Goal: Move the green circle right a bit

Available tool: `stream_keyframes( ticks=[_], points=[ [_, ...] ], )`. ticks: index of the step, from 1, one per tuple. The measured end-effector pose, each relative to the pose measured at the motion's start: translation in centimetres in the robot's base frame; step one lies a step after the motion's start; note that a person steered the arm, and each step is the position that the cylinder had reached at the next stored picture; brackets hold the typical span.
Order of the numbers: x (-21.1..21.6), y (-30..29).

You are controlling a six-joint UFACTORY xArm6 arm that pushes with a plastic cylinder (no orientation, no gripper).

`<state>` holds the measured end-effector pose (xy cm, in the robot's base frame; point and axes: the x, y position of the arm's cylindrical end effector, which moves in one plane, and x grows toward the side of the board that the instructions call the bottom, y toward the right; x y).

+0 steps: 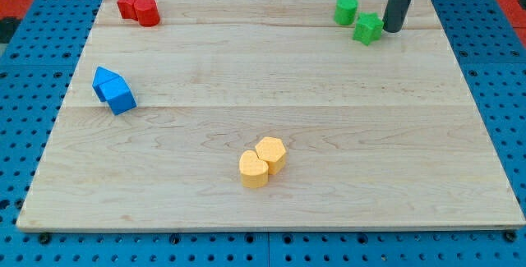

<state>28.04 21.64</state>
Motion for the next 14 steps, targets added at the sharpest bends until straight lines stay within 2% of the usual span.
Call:
stream_keyframes(
  ticks=[1,2,4,14],
  points=[
    [-3.1,1.1],
    [-3.2,-5.5],
    [1.2,-15.5],
    [1.1,-17.5]
  ],
)
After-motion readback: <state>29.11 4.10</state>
